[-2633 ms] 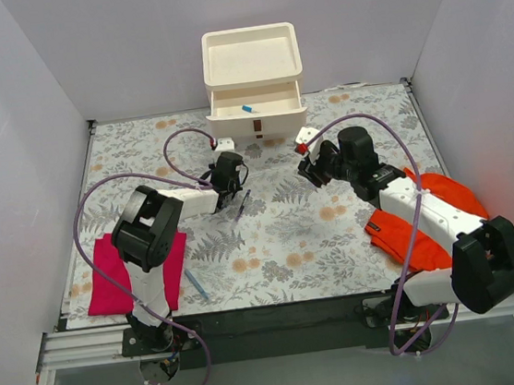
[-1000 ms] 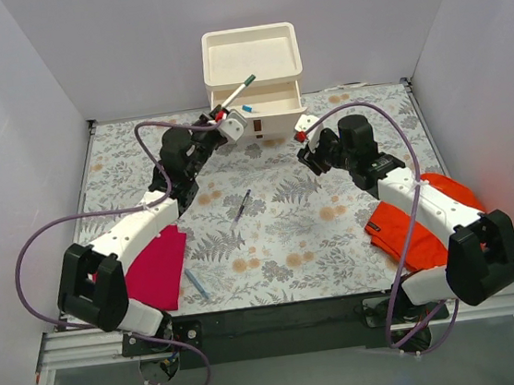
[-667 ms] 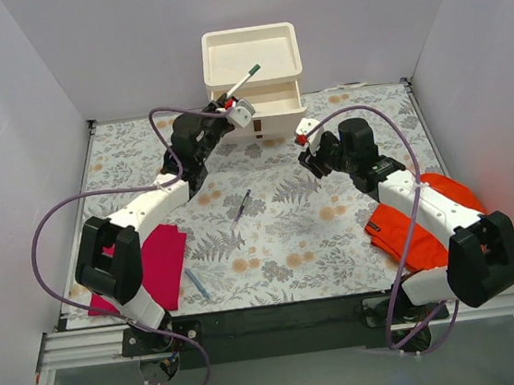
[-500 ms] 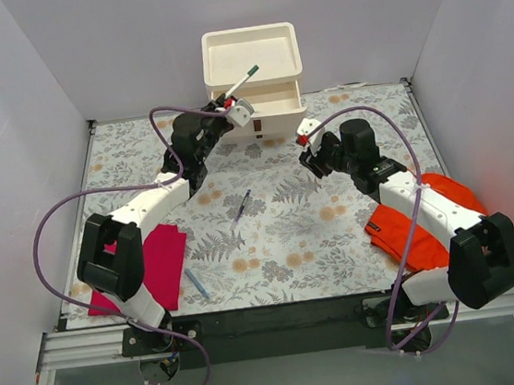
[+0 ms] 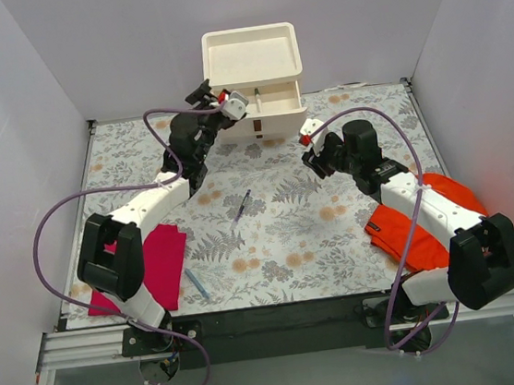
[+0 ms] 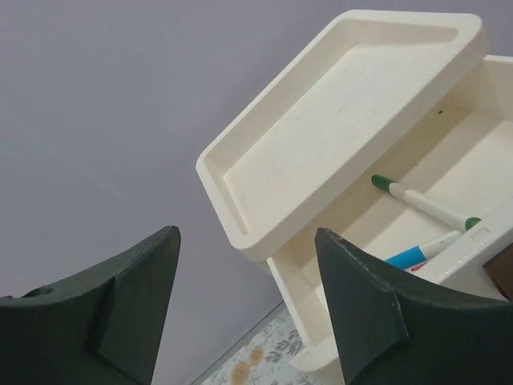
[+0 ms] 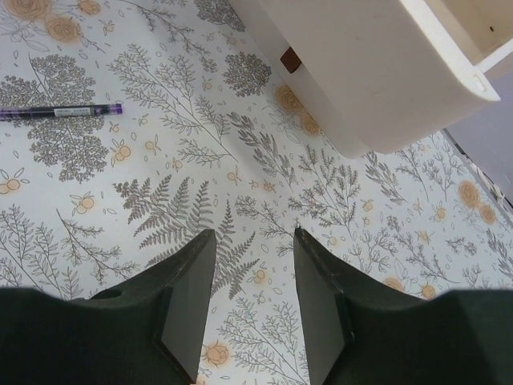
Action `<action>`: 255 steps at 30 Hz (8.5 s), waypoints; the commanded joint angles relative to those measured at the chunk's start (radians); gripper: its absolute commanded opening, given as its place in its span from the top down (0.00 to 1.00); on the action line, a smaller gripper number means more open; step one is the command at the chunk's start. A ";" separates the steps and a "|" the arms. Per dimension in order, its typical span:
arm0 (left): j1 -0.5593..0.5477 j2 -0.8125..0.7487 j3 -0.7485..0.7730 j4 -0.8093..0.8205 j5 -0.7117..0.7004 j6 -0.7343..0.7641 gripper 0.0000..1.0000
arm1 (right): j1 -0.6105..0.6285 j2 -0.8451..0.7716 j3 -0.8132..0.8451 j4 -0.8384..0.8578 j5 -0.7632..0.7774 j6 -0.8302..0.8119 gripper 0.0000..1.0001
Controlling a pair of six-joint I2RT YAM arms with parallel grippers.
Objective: Sort the stationery into containers
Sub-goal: Place the pen in the drawer, then pick up the pen from the center of the board, then place the pen in the drawer, then pick up the pen from the corner of the board, then place the pen in the drawer.
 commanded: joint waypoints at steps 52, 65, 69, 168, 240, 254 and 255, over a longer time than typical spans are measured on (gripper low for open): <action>-0.075 -0.041 -0.396 -0.664 0.122 -0.569 0.71 | -0.068 0.052 -0.004 0.039 0.011 0.107 0.44; -0.064 -0.393 -0.260 -0.831 0.350 -0.287 1.00 | -0.094 0.071 0.004 0.039 0.017 0.098 0.44; -0.059 -0.452 -0.131 -0.845 0.459 -0.177 1.00 | -0.099 0.082 0.005 0.047 0.015 0.096 0.44; 0.258 -0.524 -0.485 -1.897 0.589 1.380 0.59 | -0.176 0.106 -0.021 -0.059 -0.117 0.075 0.43; 0.043 0.315 0.693 -0.865 0.498 0.638 0.93 | -0.177 0.118 0.022 -0.145 -0.068 -0.025 0.45; 0.026 0.160 0.260 0.211 -0.087 0.154 0.32 | -0.093 0.109 0.166 -0.033 -0.218 -0.140 0.92; 0.034 0.146 0.240 0.221 -0.143 0.120 0.34 | -0.076 0.117 0.182 -0.010 -0.209 -0.166 0.96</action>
